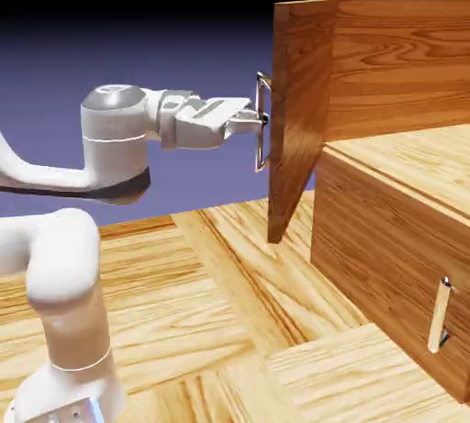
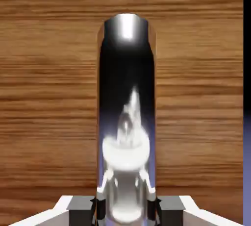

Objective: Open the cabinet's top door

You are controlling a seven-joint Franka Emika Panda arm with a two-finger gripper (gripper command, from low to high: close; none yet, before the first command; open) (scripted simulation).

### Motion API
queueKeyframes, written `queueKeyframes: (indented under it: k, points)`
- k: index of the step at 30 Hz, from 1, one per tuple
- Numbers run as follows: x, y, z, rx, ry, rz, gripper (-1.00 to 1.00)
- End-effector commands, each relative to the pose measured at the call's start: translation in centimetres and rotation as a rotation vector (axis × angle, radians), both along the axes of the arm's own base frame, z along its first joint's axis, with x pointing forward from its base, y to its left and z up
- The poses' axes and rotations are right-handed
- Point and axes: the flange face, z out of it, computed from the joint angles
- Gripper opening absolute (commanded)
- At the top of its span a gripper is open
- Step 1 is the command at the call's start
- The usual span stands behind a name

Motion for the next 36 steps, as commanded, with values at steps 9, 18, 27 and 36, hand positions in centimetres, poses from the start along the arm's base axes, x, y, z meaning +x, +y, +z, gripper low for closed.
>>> queueKeyframes:
  k: [9,18,27,36]
  points:
    - [-3.3,5.8,0.0,0.002,0.0,-0.128,-1.0]
    - [-6.1,13.0,0.0,0.002,0.0,-0.277,-1.0]
    - [-8.2,23.3,0.0,0.002,-0.001,-0.476,-1.0]
    - [-8.3,32.4,0.0,0.002,-0.001,-0.651,-1.0]
